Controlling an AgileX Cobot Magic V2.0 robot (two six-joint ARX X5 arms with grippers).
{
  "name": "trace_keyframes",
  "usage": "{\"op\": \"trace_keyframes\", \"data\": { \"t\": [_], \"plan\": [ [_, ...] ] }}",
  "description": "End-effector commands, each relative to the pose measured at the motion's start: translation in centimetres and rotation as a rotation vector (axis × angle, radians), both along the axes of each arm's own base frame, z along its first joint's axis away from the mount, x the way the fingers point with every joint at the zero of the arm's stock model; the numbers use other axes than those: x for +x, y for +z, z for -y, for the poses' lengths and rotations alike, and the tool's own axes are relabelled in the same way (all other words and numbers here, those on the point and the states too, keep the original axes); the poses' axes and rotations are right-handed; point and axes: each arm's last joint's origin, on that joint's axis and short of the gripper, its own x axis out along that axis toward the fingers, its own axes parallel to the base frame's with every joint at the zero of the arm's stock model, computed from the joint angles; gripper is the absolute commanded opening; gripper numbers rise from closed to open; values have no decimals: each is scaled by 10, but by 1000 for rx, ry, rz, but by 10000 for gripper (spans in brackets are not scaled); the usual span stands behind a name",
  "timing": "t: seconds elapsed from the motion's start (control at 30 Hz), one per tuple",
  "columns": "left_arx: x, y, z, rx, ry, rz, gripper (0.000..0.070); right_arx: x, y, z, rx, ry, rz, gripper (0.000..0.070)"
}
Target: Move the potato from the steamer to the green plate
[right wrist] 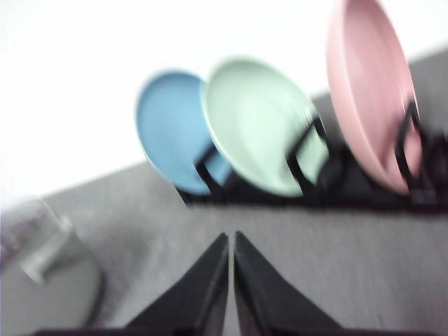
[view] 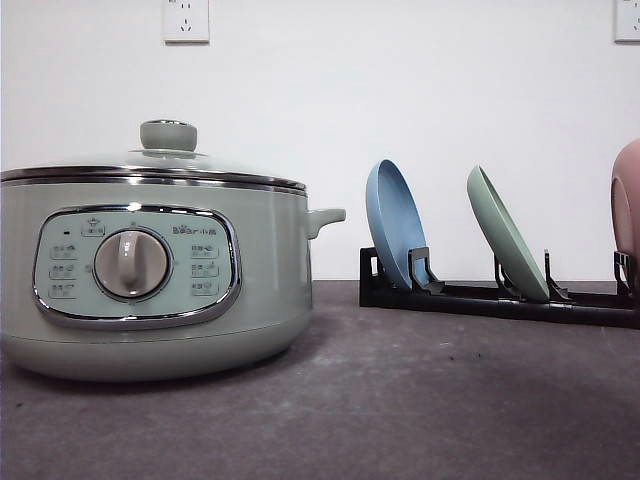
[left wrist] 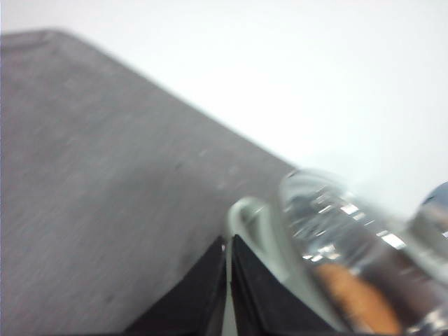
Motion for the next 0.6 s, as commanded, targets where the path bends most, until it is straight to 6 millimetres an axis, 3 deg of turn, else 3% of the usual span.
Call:
{"op": "trace_keyframes", "data": {
  "t": [0.0,0.3,0.57],
  "plan": [
    [-3,14,0,-7,-10,30,3,-4,14,0,8,-1,49,1],
    [-8,76,4,107,-124,19,3,-18,82,-1,-81,-3,137,1],
    [3,126,8,232,-314,-78,3,-7,134,-3,-211,93,27,1]
  ]
}}
